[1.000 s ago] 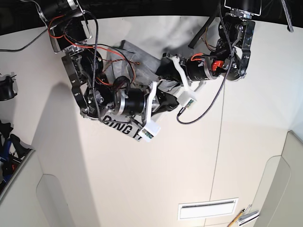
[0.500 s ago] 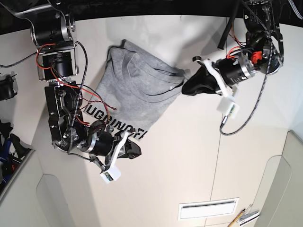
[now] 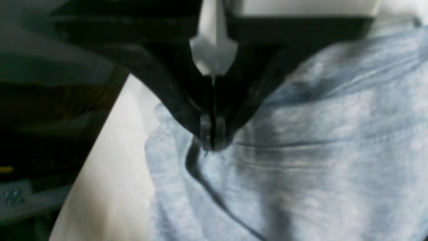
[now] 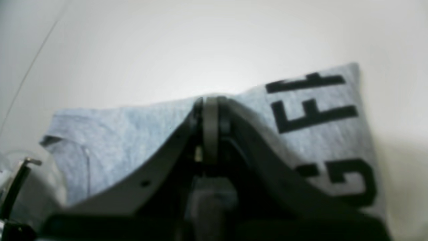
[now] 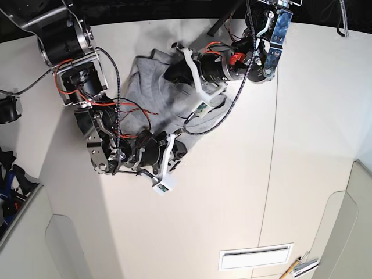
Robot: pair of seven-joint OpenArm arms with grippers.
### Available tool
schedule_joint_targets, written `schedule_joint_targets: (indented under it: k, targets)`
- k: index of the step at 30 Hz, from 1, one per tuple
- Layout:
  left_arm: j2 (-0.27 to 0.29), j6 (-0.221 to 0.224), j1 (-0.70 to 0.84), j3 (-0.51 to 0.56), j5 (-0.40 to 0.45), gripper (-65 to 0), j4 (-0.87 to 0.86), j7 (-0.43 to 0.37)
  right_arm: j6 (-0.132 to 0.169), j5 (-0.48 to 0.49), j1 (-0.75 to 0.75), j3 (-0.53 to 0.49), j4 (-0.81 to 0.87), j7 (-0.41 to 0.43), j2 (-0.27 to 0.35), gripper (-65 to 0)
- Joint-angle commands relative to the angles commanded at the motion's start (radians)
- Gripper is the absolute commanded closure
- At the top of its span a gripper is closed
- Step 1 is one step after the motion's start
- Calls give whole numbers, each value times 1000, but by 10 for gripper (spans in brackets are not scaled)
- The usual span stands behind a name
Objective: Fold the T-shirt properly
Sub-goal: 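Hold the bundle's corners with both grippers and square it flat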
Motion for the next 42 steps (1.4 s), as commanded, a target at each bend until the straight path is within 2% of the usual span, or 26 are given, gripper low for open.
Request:
schedule_joint_targets:
  k: [4, 10, 12, 14, 17, 21, 26, 30, 34, 42]
  targets:
    - [0, 0, -16, -34, 66, 0, -82, -1, 0, 34, 0, 0, 1, -25, 38, 0]
    - [-8, 0, -47, -200, 69, 0, -103, 31, 2, 177, -3, 0, 3, -112, 147, 0]
    - [-28, 0, -60, -232, 64, 0, -103, 31, 16, 240, -5, 0, 8, -146, 175, 0]
    - [-57, 2, -84, -244, 63, 0, -103, 31, 17, 284, -6, 0, 11, -181, 192, 0]
    - [-90, 29, -137, -244, 68, 0, -103, 29, 18, 331, -18, 0, 16, -213, 209, 0]
    - [-92, 30, -206, -244, 158, 0, -105, 29, 19, 351, -116, 0, 117, -217, 233, 0]
    - [-101, 33, -232, -242, 167, 0, -106, 29, 18, 331, -298, 0, 340, -217, 232, 0]
    - [-101, 33, -245, -242, 166, 0, -106, 29, 18, 325, -407, 0, 448, -211, 228, 0]
    - [-103, 33, -248, -242, 156, 0, -105, 29, 18, 319, -454, 0, 486, -212, 197, 0]
    - [-104, 34, -249, -242, 154, 0, -105, 29, 18, 313, -454, 0, 486, -212, 131, 0]
